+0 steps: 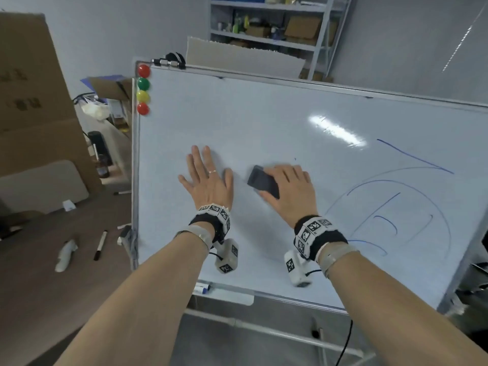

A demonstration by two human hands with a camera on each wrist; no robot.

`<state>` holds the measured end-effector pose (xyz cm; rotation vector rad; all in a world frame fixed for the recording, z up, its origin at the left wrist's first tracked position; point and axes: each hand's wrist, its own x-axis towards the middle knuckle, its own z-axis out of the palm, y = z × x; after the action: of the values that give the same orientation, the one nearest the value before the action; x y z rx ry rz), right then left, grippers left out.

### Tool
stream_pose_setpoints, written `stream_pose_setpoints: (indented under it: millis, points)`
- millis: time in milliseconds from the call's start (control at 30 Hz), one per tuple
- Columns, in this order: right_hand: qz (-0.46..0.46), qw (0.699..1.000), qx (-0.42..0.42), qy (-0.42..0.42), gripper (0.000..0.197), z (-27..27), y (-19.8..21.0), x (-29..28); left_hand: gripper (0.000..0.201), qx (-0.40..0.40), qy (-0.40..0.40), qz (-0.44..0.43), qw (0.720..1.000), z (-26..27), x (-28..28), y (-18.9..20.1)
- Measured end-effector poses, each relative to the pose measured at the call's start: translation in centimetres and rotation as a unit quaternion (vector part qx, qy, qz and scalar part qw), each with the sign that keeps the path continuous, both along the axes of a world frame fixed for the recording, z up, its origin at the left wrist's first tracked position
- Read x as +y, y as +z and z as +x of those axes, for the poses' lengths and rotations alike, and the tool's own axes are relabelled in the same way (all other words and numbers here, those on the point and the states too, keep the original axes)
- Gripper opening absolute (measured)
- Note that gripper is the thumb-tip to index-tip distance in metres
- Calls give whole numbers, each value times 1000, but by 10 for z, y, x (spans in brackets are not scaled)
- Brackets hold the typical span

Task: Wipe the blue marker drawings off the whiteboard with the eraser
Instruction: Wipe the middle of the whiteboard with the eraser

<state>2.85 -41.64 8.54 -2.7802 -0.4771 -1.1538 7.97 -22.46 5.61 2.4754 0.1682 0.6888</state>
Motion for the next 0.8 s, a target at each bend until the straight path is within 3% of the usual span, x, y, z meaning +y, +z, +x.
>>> stream_pose_setpoints:
  millis: [67,233,300,367,500,733,800]
  points:
    - [-43,999,19,8,46,-6,-14,-2,72,7,-3,5,1000,0,-6,-3]
    - [140,982,-37,-121,47,2,22,-49,73,10,-31,5,999,2,-20,-5]
    - [167,975,-40,-141,48,6,31,-55,74,15,-26,-7,1000,1,-24,-6]
    - [150,983,-28,-107,47,7,27,-47,74,18,-22,-9,1000,1,-25,-8]
    - [21,999,32,-13,47,4,-5,-24,74,16,-13,2,1000,3,-21,-10]
    - [151,984,-64,-73,45,30,30,6,74,10,-17,2,1000,3,-3,-8]
    - [136,988,-57,-44,45,30,22,24,74,4,-19,2,1000,3,4,-9]
